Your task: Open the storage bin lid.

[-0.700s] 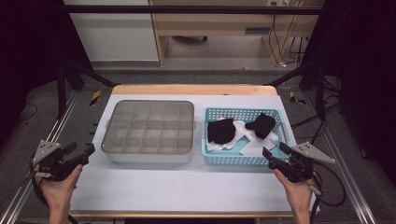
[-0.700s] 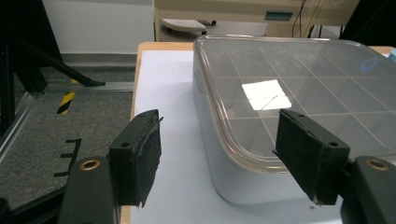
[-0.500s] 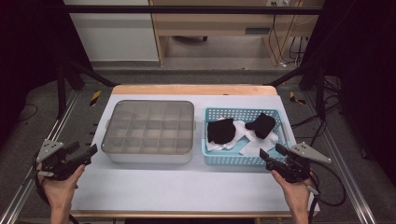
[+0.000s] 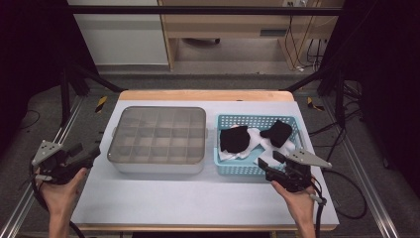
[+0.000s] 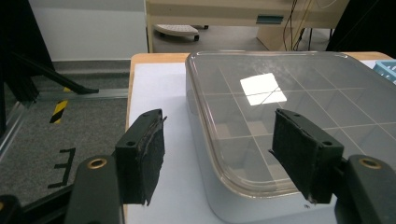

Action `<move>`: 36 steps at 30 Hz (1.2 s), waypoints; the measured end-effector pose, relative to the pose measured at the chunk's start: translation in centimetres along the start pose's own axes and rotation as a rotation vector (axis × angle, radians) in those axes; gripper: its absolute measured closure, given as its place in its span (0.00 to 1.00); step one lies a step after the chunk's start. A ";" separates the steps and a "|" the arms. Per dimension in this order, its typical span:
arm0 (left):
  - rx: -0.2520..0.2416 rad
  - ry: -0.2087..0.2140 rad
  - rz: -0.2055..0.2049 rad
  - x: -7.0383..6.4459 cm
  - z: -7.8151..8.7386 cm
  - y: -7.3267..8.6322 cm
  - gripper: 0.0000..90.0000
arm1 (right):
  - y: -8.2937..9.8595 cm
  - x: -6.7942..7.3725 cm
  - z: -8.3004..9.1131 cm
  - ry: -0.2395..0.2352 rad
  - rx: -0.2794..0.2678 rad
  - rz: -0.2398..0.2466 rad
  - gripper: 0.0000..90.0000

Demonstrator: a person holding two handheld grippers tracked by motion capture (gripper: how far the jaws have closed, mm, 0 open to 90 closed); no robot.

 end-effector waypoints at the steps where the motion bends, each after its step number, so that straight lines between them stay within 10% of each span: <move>1: 0.003 -0.002 -0.010 0.0 -0.1 -0.1 0.37 | -0.1 0.2 -0.1 -0.004 0.006 0.001 0.44; 36: 0.073 -0.029 -0.008 1.4 -5.6 -1.3 0.42 | -5.6 8.8 -9.8 -0.122 0.044 0.028 0.46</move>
Point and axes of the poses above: each handheld gripper's, and its own axes: z roughly backward along the jaws, y roughly out of its underside, x roughly to its left, the point moved 1 cm from there along -z, roughly forward along the jaws, and after that the axes turned 5 degrees about -z, right-handed, at the moved point
